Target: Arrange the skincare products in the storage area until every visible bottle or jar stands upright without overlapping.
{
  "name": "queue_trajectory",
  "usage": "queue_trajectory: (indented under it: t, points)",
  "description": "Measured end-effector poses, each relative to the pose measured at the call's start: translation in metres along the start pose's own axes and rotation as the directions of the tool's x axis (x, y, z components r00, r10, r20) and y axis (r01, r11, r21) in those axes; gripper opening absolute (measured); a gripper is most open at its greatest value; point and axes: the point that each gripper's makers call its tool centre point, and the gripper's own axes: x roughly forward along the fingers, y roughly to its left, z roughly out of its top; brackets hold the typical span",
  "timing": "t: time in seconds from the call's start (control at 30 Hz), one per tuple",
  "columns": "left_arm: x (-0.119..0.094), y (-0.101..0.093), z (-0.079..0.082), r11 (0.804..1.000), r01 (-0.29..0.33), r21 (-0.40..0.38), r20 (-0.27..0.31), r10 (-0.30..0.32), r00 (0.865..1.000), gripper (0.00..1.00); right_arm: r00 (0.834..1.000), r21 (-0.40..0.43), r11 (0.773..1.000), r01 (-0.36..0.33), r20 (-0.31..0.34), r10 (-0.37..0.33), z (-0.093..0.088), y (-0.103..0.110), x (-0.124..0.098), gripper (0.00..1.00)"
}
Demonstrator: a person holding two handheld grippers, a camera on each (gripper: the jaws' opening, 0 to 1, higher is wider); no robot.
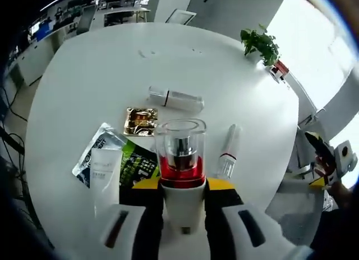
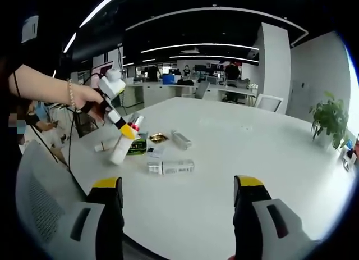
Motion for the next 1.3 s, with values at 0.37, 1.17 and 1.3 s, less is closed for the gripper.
queue_trajectory:
  t: [0.37,1.17,1.3]
  points:
    - [-0.013,-0.034,-0.011,0.994,0.058,0.096,0.103,-0.068,0.992,0.24,0.978,0.090,0.975,-0.204,0.070,0.198,0.013,0.027,0.005,0.65]
    - [-0.041,-0.092,-0.055,0.898,0.208,0.389,0.246,-0.319,0.915,0.24,0.735,-0.141,0.722,-0.677,-0.178,0.654,-0.027,0.153,0.079,0.65]
    - [-0.045,-0.091,-0.060,0.893,0.208,0.398,0.281,-0.335,0.899,0.24,0.673,-0.167,0.653,-0.739,-0.215,0.708,-0.034,0.170,0.102,0.62]
